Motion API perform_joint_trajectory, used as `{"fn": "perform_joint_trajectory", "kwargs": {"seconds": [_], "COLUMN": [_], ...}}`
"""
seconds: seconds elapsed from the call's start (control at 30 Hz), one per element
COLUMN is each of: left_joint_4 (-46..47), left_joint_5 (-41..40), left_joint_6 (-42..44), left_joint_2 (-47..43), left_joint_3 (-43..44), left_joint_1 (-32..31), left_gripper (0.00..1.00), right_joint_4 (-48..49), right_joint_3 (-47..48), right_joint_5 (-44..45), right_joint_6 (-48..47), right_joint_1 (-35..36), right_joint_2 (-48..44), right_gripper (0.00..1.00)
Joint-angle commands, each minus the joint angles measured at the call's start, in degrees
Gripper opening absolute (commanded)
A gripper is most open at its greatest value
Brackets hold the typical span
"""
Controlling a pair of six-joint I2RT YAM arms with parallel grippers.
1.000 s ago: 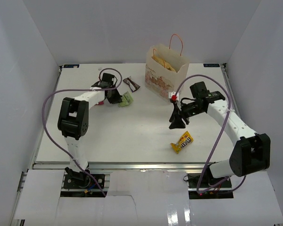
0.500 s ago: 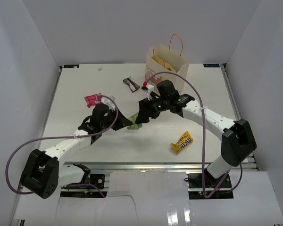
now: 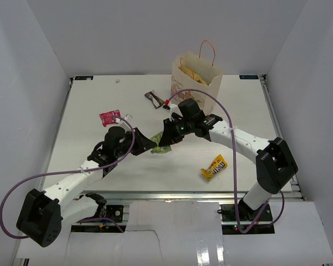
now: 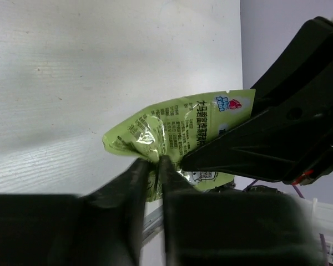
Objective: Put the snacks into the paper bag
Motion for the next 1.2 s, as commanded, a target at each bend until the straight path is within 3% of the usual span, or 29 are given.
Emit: {"fn": "perform_joint_trajectory", "kwargs": {"seconds": [0.0, 0.07, 0.13, 0.17, 0.3, 0.47, 0.6, 0.67, 0.87, 1.17], "left_joint_4": [-1.08, -4.15, -8.71, -10.31, -17.52, -22.45, -24.83, -25.18, -27.72, -31.86], "left_joint_5": [-1.13, -2.54, -5.42, -6.66, -13.16, -19.84, -20.12, -19.94, -21.61, -25.21], "left_joint_6": [-0.42, 1.24, 3.52, 5.8, 10.21, 12.33, 11.28, 10.57, 10.04, 8.73], "left_joint_2": [-2.35, -3.14, -5.32, -6.38, -12.36, -18.77, -20.98, -21.6, -22.48, -18.71], "left_joint_3": [-0.05, 2.31, 4.6, 5.66, 10.14, 10.24, 8.05, 6.64, 6.63, 7.16], "left_joint_1": [-0.23, -0.23, -0.23, -0.23, -0.15, -0.15, -0.15, -0.15, -0.15, -0.15], "left_gripper": [0.34, 0.63, 0.72, 0.74, 0.84, 0.89, 0.89, 0.89, 0.9, 0.94], "right_joint_4": [1.61, 0.2, -4.7, -6.9, -11.74, -10.62, -4.92, -1.32, 3.53, 4.33], "right_joint_3": [2.32, 4.17, 8.12, 9.61, 14.45, 27.01, 34.58, 35.9, 39.94, 49.7], "right_joint_5": [-1.55, -2.86, -4.97, -5.59, -9.09, -8.68, 3.23, 9.92, 19.26, 16.64], "right_joint_6": [-4.26, -12.15, -20.05, -29.32, -42.22, -49.18, -43.14, -41.81, -40.4, -40.74], "right_joint_1": [0.39, -0.13, -0.75, -1.62, -7.33, -17.51, -22.98, -24.12, -24.83, -24.83], "right_joint_2": [-3.82, -4.96, -5.58, -6.37, -9.71, -11.83, -8.84, -6.65, 2.23, 17.08], "right_gripper": [0.08, 0.08, 0.08, 0.08, 0.08, 0.08, 0.08, 0.08, 0.08, 0.1]}}
